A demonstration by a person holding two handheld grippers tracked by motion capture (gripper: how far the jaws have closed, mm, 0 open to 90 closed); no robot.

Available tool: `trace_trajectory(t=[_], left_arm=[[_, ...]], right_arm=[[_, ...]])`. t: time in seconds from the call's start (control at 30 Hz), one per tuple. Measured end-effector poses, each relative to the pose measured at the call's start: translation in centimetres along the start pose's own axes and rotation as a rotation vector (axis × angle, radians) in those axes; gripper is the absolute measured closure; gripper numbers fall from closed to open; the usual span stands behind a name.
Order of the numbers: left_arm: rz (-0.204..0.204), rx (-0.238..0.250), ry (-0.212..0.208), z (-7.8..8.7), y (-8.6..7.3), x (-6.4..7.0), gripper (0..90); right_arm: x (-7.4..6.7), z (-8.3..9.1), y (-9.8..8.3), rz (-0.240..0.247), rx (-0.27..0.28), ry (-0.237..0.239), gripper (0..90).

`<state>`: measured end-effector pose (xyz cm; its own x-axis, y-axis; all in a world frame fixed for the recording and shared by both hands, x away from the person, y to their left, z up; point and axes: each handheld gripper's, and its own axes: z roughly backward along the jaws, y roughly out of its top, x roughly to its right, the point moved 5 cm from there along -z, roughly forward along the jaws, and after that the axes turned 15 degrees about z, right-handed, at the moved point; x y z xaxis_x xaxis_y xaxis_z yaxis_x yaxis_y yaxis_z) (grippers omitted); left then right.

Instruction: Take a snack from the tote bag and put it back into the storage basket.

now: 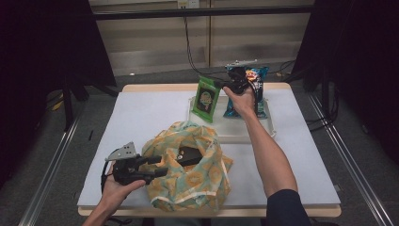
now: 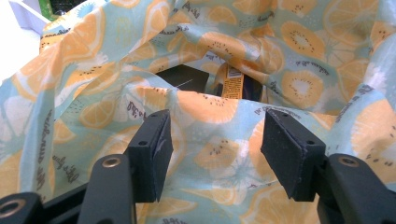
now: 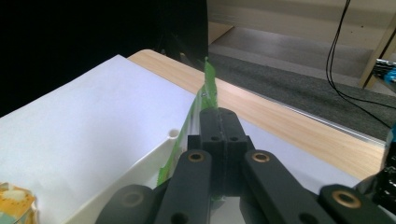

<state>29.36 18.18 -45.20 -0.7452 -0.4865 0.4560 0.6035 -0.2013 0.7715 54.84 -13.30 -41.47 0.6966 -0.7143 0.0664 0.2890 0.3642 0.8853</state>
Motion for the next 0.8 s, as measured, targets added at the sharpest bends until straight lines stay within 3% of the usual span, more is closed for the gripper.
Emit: trace_trajectory(t=[0.37, 0.5, 0.6, 0.63, 0.8], left_arm=[[-0.008, -0.009, -0.001, -0.1, -0.1, 0.0, 42.5], [-0.008, -0.011, -0.001, -0.2, -0.1, 0.0, 42.5], [-0.007, -0.012, -0.001, -0.1, -0.1, 0.0, 42.5], [-0.005, -0.009, -0.001, -0.1, -0.1, 0.0, 42.5], [-0.007, -0.010, 0.004, 0.0, -0.1, 0.0, 42.5]], right_arm=[[1.3, -0.9, -0.7, 0.003, -0.051, -0.073, 90.0], [1.7, -1.2, -1.3, -0.019, -0.063, -0.082, 89.7], [1.9, -1.4, -1.6, -0.019, -0.087, -0.111, 84.8], [2.0, -1.5, -1.6, -0.024, -0.088, -0.109, 81.0], [1.9, -1.8, -1.8, -0.022, -0.090, -0.104, 79.7]])
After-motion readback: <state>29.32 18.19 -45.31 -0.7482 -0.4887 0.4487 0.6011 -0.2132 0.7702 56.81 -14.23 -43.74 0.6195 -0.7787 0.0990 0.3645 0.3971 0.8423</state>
